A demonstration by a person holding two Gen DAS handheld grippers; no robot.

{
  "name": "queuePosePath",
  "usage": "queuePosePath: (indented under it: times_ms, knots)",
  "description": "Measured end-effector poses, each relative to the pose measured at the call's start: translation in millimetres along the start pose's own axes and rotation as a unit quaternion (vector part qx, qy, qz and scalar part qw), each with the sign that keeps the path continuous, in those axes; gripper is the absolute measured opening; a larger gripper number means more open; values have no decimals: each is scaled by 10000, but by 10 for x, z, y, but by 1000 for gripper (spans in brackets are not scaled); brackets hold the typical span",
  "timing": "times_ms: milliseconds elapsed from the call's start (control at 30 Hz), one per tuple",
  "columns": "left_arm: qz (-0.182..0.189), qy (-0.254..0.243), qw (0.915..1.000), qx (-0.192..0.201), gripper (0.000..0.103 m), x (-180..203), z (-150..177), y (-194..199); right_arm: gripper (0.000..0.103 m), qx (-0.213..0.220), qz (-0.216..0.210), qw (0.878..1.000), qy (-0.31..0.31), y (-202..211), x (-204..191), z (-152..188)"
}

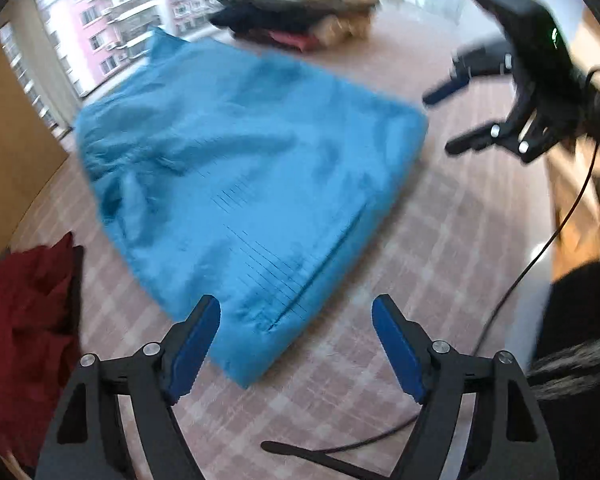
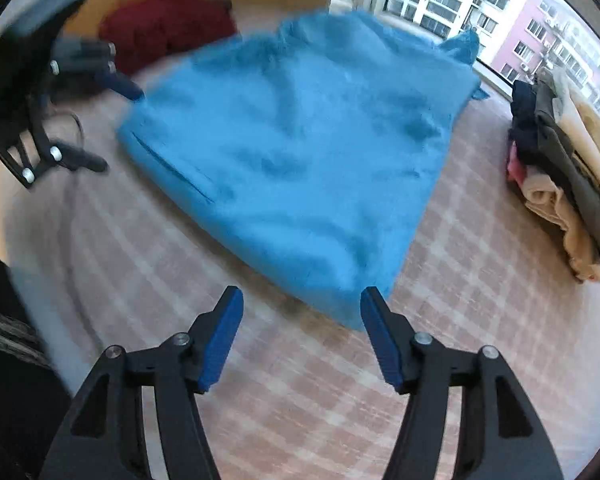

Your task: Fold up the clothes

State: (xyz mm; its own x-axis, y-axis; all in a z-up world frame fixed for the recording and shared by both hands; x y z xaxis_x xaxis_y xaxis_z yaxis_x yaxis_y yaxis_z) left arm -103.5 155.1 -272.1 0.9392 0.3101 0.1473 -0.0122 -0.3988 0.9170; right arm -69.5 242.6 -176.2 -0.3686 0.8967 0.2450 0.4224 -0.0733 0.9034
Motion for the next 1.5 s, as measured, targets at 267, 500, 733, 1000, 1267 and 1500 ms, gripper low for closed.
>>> queuePosePath:
  times_ms: [267,500,733,1000,1267,1500]
  knots:
    - [247,2199,9744,389,77,-822,76,180,60,-267,-607,9704,-2324,-277,851,128]
    - [843,3191,9430,436,77,-971,255,12,60,-384,-1057,9572,-2665,-526,742,182]
    - [757,2951,9515,426,68,-891,73,-64,61,-275,-1209,9613,-2460,-615,550,65]
    - [1358,3183,9363,599,5,-992,135,-5,9,-119,-1937,9432,-2696,-604,619,15]
    - [2075,3527,9000,1504,5,-1208,-7,549,8,673,-2487,9006,-3501,-122,997,-162]
    - [1822,3172,9032,2243,5,-1739,-679,1063,8,1528,-2240,8887,-3697,232,1537,-870]
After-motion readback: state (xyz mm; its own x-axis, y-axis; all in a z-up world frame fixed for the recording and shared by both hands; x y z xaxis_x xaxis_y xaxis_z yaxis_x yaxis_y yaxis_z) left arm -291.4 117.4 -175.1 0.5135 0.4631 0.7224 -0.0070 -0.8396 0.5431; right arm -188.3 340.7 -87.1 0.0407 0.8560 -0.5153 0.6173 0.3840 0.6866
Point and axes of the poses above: each gripper's, at about its wrist camera, not at the fingertips, and y roughly against the way its jaws point, x to its right, z to its underside, the point moved 1 cm from there along -y, roughly the way its jaws point, and after that the axes turned 10 degrees about z, right-handed, at the moved point
